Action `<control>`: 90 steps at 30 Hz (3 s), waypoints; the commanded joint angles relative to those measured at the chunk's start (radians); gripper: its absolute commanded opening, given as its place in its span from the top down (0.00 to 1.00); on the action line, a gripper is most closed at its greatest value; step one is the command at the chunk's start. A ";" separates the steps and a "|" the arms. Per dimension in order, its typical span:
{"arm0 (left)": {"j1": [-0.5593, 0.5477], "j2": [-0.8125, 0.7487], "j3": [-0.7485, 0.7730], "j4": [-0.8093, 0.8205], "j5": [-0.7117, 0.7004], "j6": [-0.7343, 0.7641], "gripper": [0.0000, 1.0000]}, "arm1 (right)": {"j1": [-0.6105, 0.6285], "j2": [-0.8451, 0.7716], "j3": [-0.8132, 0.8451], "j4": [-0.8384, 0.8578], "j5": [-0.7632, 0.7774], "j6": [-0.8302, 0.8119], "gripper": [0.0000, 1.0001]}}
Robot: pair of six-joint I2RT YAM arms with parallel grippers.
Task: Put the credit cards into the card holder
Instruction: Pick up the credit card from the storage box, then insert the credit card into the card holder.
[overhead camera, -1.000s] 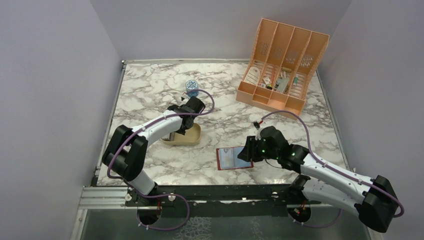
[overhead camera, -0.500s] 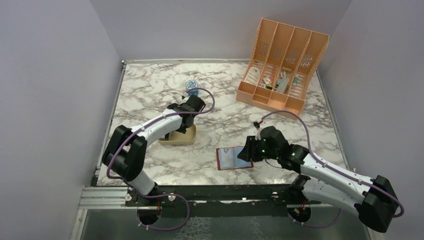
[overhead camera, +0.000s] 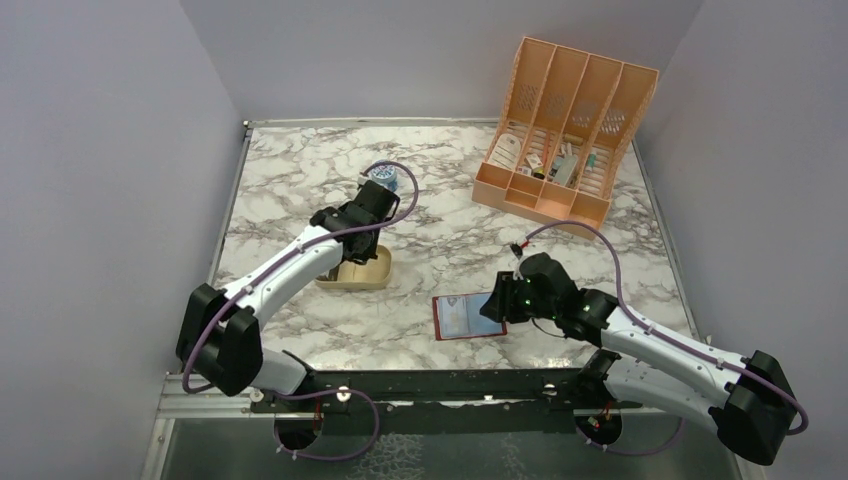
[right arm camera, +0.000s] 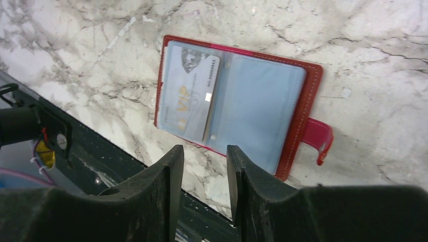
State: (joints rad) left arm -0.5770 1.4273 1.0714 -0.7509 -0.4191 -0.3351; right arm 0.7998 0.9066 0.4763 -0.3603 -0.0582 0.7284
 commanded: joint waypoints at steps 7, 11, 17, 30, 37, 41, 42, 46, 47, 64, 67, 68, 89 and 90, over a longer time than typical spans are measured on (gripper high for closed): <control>0.004 -0.214 -0.176 0.389 0.571 -0.270 1.00 | 0.006 0.063 0.051 -0.073 0.149 0.008 0.67; 0.003 -0.233 -0.257 0.536 0.688 -0.352 1.00 | 0.006 0.090 0.052 -0.087 0.201 0.006 0.67; -0.007 -0.236 -0.371 0.726 0.785 -0.483 1.00 | 0.006 0.133 0.041 -0.052 0.233 0.000 0.67; -0.120 -0.214 -0.518 0.959 0.762 -0.648 1.00 | 0.006 0.269 0.053 -0.028 0.189 0.043 0.68; -0.182 -0.158 -0.522 0.987 0.733 -0.656 1.00 | 0.007 0.281 0.018 0.028 0.085 0.077 0.72; -0.192 -0.119 -0.516 0.972 0.718 -0.628 1.00 | 0.007 0.273 0.005 0.041 0.062 0.088 0.74; -0.192 -0.112 -0.516 0.965 0.714 -0.621 1.00 | 0.007 0.271 0.006 0.038 0.066 0.089 0.74; -0.192 -0.100 -0.524 0.963 0.707 -0.615 1.00 | 0.007 0.268 0.006 0.033 0.074 0.088 0.74; -0.192 -0.097 -0.525 0.963 0.710 -0.612 1.00 | 0.007 0.268 0.004 0.035 0.073 0.088 0.74; -0.200 -0.077 -0.578 0.996 0.714 -0.648 1.00 | 0.006 0.256 -0.018 0.049 0.069 0.093 0.74; -0.207 -0.067 -0.576 1.002 0.710 -0.651 1.00 | 0.006 0.257 -0.019 0.052 0.067 0.095 0.74; -0.209 -0.063 -0.574 1.002 0.709 -0.651 1.00 | 0.006 0.257 -0.019 0.053 0.067 0.096 0.74; -0.229 0.003 -0.588 1.064 0.692 -0.663 1.00 | 0.006 0.266 -0.028 0.067 0.060 0.100 0.74; -0.230 0.003 -0.589 1.067 0.690 -0.665 1.00 | 0.007 0.266 -0.029 0.068 0.060 0.099 0.74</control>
State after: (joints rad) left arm -0.7963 1.4197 0.4988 0.2771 0.2981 -0.9966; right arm 0.7994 1.1740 0.4690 -0.3145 0.0269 0.8154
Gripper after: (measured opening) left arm 0.009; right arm 0.258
